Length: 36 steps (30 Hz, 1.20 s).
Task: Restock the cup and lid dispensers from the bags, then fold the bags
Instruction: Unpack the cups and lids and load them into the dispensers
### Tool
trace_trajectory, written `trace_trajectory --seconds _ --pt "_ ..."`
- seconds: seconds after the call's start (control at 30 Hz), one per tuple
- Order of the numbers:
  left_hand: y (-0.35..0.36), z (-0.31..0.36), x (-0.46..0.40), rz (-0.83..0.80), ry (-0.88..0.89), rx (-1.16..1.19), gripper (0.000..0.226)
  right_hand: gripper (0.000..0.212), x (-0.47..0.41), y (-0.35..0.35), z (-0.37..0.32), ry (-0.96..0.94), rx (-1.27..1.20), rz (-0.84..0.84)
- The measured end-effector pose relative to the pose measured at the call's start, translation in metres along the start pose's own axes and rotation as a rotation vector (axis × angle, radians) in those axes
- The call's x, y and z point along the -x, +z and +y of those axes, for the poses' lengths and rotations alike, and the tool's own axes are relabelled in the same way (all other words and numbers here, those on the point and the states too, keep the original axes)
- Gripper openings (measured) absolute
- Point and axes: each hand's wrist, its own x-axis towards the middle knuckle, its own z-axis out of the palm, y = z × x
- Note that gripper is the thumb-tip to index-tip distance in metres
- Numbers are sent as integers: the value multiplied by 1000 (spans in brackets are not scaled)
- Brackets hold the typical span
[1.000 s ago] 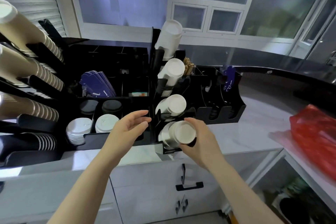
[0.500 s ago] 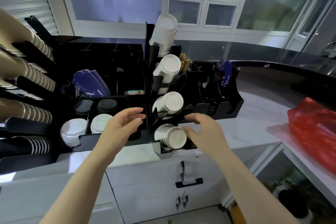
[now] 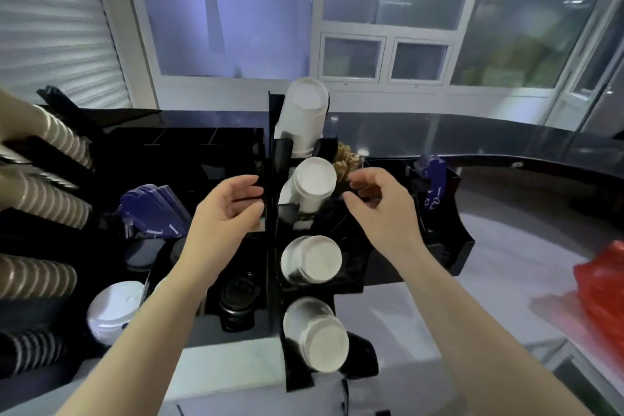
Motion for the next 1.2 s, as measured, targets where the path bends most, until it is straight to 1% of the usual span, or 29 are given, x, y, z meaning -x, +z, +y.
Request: trace_trajectory --seconds 0.1,0.13,0.27,0.33,0.37,0.43,0.5,0.57,0.63,0.73,0.8,0.93,1.0,1.13,1.2 --pt "8 -1 -36 38 34 -45 41 25 -41 8 2 23 -79 27" --pt "10 -2 -48 39 29 -74 47 30 -53 12 3 34 -90 16" --pt "18 0 -93 -29 -4 -249 77 59 -101 32 2 57 18 -142" --pt "25 2 -110 -59 -7 -323 82 64 -119 41 0 33 87 -206" --pt "28 3 -116 -77 -1 -343 79 63 -126 44 -1 23 106 -241" --pt "35 6 -125 -124 13 -373 58 64 -137 47 0 41 118 -309" --pt "38 6 -131 -140 4 -337 49 62 -145 47 3 80 81 -329" --pt "37 3 -137 -116 -26 -241 49 58 -151 47 6 91 44 -327" --pt "35 0 -139 -102 -47 -182 47 59 -154 48 8 102 11 -343" --pt "34 -1 -142 -91 -48 -167 47 63 -154 48 12 116 -51 -369" --pt "34 -1 -145 -83 -46 -154 50 63 -153 47 14 112 -74 -346" --pt "34 -4 -148 -81 -26 -154 43 62 -150 47 15 111 -91 -315" --pt "34 -3 -148 -96 -41 -141 45 62 -150 48 15 108 -94 -308" --pt "32 0 -149 -126 -74 -108 42 61 -147 52 12 82 -87 -284" --pt "35 4 -148 -134 -77 -90 44 58 -145 53 13 72 -136 -278"
